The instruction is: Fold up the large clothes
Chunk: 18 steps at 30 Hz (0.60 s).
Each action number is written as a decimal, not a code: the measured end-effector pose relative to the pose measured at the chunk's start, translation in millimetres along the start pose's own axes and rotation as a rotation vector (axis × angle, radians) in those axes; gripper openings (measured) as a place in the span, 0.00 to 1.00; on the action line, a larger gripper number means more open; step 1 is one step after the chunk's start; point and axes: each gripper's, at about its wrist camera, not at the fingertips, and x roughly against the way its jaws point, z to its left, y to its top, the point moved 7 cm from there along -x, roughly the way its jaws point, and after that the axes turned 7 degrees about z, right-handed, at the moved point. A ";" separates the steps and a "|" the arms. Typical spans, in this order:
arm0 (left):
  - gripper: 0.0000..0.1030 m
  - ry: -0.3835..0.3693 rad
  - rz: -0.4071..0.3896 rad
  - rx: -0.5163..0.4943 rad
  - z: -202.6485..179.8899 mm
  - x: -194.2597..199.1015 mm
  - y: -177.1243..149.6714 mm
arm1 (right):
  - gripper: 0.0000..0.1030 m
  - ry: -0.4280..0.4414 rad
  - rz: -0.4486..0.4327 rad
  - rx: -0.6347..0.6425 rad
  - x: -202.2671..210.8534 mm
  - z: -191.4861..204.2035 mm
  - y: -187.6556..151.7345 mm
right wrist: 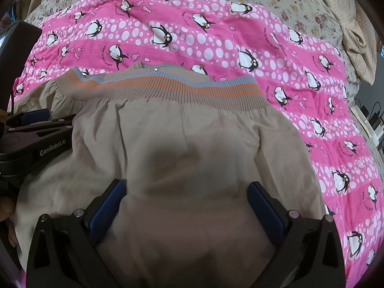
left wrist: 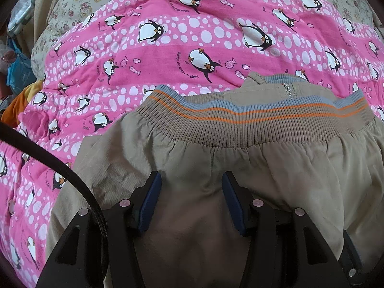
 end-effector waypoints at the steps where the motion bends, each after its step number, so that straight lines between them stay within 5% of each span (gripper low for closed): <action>1: 0.33 0.000 0.000 0.000 0.1 0.0 0.1 | 0.99 0.000 0.000 0.000 -0.1 0.0 0.0; 13: 0.34 -0.052 0.011 0.029 2.8 4.0 2.8 | 0.99 0.002 0.008 0.001 -0.3 -0.9 -0.3; 18: 0.34 -0.096 -0.058 0.101 40.4 46.0 6.0 | 0.98 0.049 0.046 0.013 12.3 -8.0 1.9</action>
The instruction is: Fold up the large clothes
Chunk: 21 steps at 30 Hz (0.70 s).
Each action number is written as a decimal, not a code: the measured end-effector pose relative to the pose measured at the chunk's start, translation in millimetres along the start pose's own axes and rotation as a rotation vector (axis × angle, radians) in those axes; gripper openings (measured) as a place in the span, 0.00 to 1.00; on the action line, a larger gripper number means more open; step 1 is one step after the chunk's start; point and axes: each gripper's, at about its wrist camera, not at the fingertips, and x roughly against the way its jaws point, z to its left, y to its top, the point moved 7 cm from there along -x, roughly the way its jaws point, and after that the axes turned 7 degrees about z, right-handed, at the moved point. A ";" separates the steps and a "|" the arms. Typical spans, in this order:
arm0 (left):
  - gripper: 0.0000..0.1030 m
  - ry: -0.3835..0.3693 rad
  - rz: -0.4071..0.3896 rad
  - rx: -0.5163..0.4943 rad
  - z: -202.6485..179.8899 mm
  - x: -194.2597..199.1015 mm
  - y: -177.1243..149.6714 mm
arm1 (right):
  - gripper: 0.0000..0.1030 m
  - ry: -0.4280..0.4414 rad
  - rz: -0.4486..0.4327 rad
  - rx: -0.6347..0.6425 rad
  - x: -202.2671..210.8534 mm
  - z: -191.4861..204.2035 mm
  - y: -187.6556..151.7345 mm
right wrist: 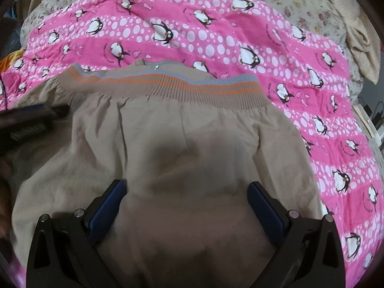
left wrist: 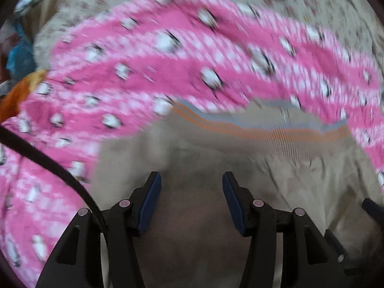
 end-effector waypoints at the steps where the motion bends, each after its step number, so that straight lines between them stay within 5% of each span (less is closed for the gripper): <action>1: 0.35 -0.001 -0.038 0.027 16.8 17.2 2.6 | 0.97 0.009 -0.025 -0.005 9.8 -3.2 1.0; 7: 0.38 -0.089 -0.138 0.169 103.0 94.4 -22.0 | 0.97 0.116 -0.252 0.024 99.3 -31.2 -12.1; 12: 0.47 -0.278 -0.178 0.199 91.7 136.1 -93.3 | 0.97 0.165 -0.170 -0.024 99.8 -52.8 -68.7; 17: 0.49 -0.440 0.018 0.346 60.7 92.9 -164.9 | 0.97 0.179 -0.133 -0.015 95.4 -47.2 -92.6; 19: 0.49 -0.487 0.058 0.396 55.4 75.9 -169.2 | 0.97 0.168 -0.121 0.007 92.8 -42.2 -99.2; 21: 0.49 -0.502 0.012 0.427 58.9 70.9 -154.9 | 0.97 0.161 -0.109 0.036 91.4 -35.9 -106.9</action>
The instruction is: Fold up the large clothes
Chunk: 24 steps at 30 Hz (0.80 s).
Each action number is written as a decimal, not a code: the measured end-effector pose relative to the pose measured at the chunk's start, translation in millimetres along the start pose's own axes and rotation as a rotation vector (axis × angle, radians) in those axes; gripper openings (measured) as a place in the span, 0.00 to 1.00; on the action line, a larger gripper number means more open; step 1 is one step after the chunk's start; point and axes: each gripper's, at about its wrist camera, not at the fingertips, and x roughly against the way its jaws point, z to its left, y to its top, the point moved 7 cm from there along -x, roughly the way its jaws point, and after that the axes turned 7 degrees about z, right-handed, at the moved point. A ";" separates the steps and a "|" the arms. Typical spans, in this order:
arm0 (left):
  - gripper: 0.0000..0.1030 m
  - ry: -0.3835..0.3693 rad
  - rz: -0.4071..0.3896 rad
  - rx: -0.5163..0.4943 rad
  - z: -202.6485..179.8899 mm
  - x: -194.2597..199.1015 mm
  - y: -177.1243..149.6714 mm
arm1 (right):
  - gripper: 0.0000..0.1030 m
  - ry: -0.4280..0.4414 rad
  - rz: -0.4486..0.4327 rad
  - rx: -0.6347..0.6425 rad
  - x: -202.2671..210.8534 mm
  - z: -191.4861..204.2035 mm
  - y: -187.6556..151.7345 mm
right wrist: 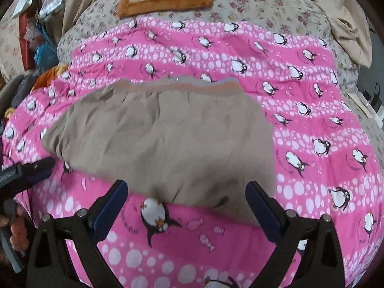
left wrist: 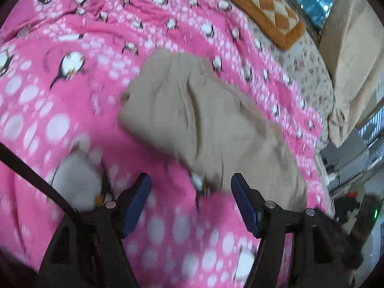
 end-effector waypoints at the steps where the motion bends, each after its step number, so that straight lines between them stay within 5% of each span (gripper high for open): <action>1: 0.49 -0.026 -0.014 0.022 -0.4 -0.6 6.2 | 0.97 -0.005 0.005 0.018 -0.7 3.0 -3.4; 6: 0.49 -0.101 -0.045 0.205 14.0 -21.7 57.7 | 0.97 -0.030 0.031 0.070 -6.9 10.2 -10.6; 7: 0.43 -0.120 -0.045 0.210 13.0 -24.6 65.5 | 0.97 -0.029 0.034 0.071 -7.3 10.0 -10.7; 8: 0.23 -0.130 -0.050 0.206 11.8 -25.3 70.6 | 0.97 -0.028 0.036 0.073 -7.1 9.2 -10.9; 10: 0.00 -0.088 -0.072 0.191 13.2 -19.0 71.0 | 0.97 -0.035 0.035 0.068 -4.6 5.2 -10.6; 15: 0.00 -0.015 -0.130 0.122 -8.7 -8.3 65.1 | 0.97 -0.048 0.006 -0.005 14.5 -23.5 -10.6; 19: 0.00 -0.103 -0.157 -0.026 -82.8 -2.9 59.8 | 0.97 -0.048 -0.019 -0.106 32.2 -61.8 -10.1; 24: 0.00 -0.216 -0.099 -0.151 -191.2 -33.8 39.0 | 0.97 -0.082 -0.009 -0.227 45.1 -113.5 -23.7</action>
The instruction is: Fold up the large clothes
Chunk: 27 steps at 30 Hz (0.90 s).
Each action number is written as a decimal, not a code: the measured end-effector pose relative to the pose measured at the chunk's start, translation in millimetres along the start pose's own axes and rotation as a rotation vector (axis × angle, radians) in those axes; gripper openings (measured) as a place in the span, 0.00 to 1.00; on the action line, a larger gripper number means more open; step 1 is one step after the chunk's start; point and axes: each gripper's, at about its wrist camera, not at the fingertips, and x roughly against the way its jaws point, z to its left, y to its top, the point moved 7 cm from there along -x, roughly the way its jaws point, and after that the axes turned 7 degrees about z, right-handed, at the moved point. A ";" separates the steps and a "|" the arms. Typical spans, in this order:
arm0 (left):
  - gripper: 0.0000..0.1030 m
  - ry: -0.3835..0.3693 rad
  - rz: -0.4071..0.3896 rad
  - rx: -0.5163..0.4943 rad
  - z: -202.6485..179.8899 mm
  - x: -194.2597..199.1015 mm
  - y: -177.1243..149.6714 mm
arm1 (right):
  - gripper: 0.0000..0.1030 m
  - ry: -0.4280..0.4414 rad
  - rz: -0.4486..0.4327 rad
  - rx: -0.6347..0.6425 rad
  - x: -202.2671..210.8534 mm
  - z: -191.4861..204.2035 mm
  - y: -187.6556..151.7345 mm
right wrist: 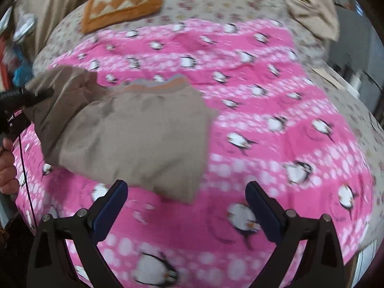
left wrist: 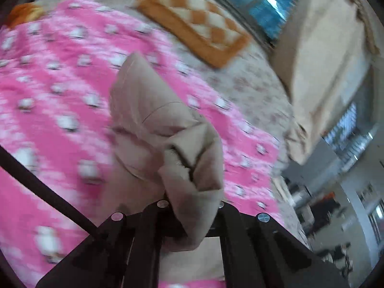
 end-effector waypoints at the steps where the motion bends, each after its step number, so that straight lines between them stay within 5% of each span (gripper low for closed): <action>1: 0.00 -0.016 0.015 -0.021 -19.0 -12.7 -5.2 | 0.97 -0.009 0.013 -0.026 -1.2 -11.4 -2.8; 6: 0.00 -0.030 0.127 -0.160 -73.2 -70.6 -56.5 | 0.97 -0.040 0.046 -0.125 -0.6 -63.2 -22.5; 10: 0.00 0.063 0.252 -0.216 -54.6 -106.6 -115.3 | 0.97 -0.045 0.036 -0.203 7.1 -96.6 -31.6; 14: 0.05 0.100 0.253 -0.314 -56.7 -101.4 -133.7 | 0.97 -0.011 0.030 -0.260 9.5 -107.4 -31.3; 16: 0.20 0.043 0.298 -0.354 -67.7 -85.2 -139.2 | 0.97 -0.005 0.008 -0.262 12.2 -105.3 -26.2; 19: 0.23 -0.079 0.369 -0.412 -80.0 -52.9 -143.9 | 0.97 0.001 -0.063 -0.264 22.5 -96.7 -11.3; 23: 0.24 -0.081 0.282 -0.489 -69.2 -7.0 -114.3 | 0.97 0.054 -0.162 -0.218 32.4 -68.2 14.9; 27: 0.24 0.083 0.150 -0.396 -9.4 -1.8 -55.5 | 0.87 0.136 -0.267 -0.047 37.8 -5.0 50.6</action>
